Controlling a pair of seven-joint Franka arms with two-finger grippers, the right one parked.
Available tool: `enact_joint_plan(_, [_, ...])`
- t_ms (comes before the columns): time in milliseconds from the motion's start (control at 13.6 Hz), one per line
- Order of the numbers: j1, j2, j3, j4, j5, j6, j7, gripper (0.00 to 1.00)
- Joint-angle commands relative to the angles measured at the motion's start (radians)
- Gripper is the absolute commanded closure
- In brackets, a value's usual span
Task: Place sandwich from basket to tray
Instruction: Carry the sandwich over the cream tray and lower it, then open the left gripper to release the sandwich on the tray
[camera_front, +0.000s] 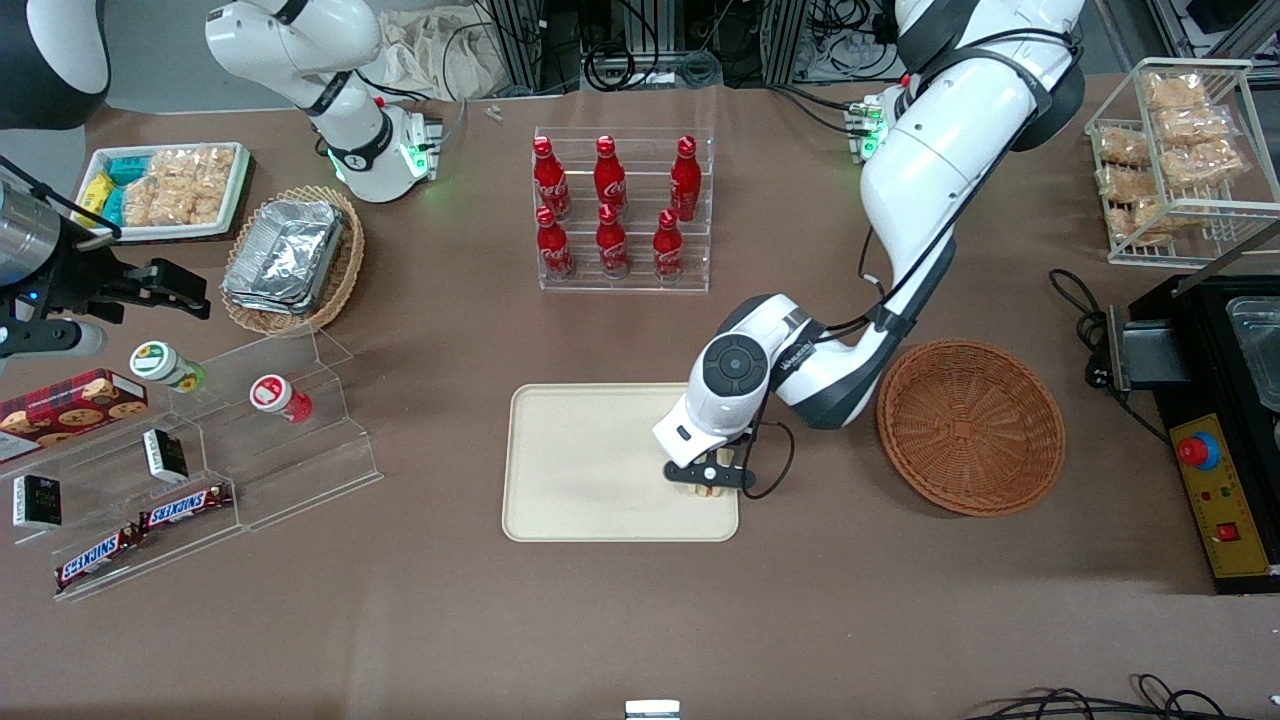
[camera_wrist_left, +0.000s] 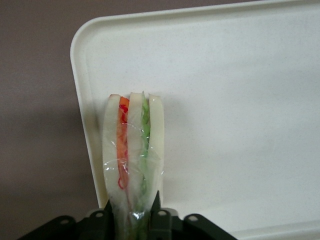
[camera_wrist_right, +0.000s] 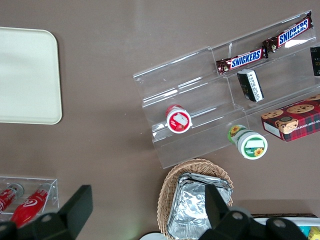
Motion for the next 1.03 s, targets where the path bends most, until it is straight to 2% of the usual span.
enact_joint_plan(0, [0.004,-0.016,-0.004,0.032,-0.006,-0.082,-0.006,0.0])
enact_joint_plan(220, [0.015,-0.125,0.002,0.055,-0.133,-0.303,-0.002,0.0])
enact_joint_plan(440, [0.073,-0.264,0.002,0.061,-0.138,-0.487,0.006,0.0])
enact_joint_plan(661, [0.171,-0.37,-0.002,0.052,-0.141,-0.562,0.038,0.01])
enact_joint_plan(954, [0.308,-0.534,-0.001,0.035,-0.19,-0.697,0.297,0.01])
